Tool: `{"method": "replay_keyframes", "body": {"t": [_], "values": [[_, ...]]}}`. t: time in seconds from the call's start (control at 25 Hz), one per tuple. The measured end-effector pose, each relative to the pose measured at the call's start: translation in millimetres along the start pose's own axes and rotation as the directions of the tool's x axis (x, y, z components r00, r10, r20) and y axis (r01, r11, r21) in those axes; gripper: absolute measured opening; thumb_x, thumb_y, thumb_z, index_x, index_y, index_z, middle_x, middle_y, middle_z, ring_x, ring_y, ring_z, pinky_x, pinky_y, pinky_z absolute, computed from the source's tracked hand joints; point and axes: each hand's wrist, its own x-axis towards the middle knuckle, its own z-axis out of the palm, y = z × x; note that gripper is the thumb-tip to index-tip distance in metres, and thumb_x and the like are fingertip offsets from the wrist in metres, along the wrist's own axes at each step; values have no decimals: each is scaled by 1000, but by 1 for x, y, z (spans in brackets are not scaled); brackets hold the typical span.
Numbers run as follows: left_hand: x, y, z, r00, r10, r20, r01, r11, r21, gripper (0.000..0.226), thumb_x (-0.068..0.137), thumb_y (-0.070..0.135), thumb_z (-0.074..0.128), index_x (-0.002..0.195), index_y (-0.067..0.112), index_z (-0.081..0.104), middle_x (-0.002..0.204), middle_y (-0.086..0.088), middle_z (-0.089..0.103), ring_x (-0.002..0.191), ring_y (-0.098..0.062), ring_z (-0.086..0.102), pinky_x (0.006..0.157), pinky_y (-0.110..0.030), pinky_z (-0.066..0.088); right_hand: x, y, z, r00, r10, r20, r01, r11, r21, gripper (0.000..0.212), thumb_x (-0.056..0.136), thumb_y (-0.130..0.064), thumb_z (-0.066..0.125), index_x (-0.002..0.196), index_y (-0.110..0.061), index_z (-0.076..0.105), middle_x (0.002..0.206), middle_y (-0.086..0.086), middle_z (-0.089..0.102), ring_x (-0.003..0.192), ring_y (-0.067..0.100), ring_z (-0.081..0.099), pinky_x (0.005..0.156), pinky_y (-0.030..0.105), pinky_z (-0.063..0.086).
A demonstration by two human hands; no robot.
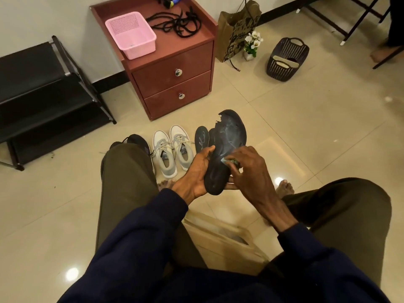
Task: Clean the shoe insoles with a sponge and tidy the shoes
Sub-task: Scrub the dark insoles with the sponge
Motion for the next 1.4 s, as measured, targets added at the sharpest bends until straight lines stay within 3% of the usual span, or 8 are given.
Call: {"method": "replay_keyframes", "body": {"t": [0.24,0.4,0.56,0.76,0.92,1.08,1.24,1.4], "values": [[3,5,-5,998,54,-23,-56,995,-86,46,99,39,61,131,7,65,121,-17,71,104,-31,71,91,-42,59,-5,-26,7,985,-79,152,54,984,167,14,85,-10,81,99,-10,78,96,1,72,89,12,65,80,32,56],[2,4,3,998,54,44,-52,997,-54,41,103,42,57,125,9,69,123,-18,70,105,-35,69,94,-56,57,10,1,-5,993,103,-55,-102,994,28,15,88,-7,77,103,-8,75,100,6,71,91,17,64,81,38,57],[7,6,-3,999,19,38,-17,997,-74,56,100,46,62,141,7,59,139,-21,62,137,-36,53,118,-51,38,-7,-34,9,988,-69,137,48,987,152,15,86,-1,76,100,-8,78,96,4,73,88,16,67,80,33,56],[4,7,2,998,61,31,-58,996,-66,40,104,42,56,125,11,70,128,-17,68,112,-35,69,103,-60,49,11,-1,-2,996,69,-47,-72,996,-43,21,80,-4,83,100,-5,77,96,10,72,88,23,67,78,40,59],[9,8,-4,999,13,44,-10,998,-61,55,100,43,63,141,7,58,143,-19,59,134,-35,55,119,-52,36,-2,-21,7,978,-100,186,75,988,135,14,83,-3,80,96,-9,80,92,2,73,85,12,64,79,27,54],[5,7,2,997,46,65,-42,998,-53,44,105,43,52,133,12,64,129,-17,69,110,-37,70,104,-64,46,14,7,-5,1000,-12,12,14,991,-135,22,78,-3,84,98,-1,76,95,14,72,88,28,67,78,41,59],[8,8,0,999,33,13,-32,998,-48,54,100,42,62,141,8,58,139,-17,63,128,-32,61,106,-47,51,-2,-16,5,959,-146,242,121,986,117,14,84,-1,78,97,-6,78,94,4,71,87,15,64,79,26,53],[8,7,4,998,36,59,-35,999,-25,42,105,43,52,129,12,67,124,-16,71,105,-34,71,97,-58,53,13,10,-2,1000,7,3,-7,994,-112,14,87,-2,76,100,-4,75,97,10,70,91,25,64,81,29,52]]}}
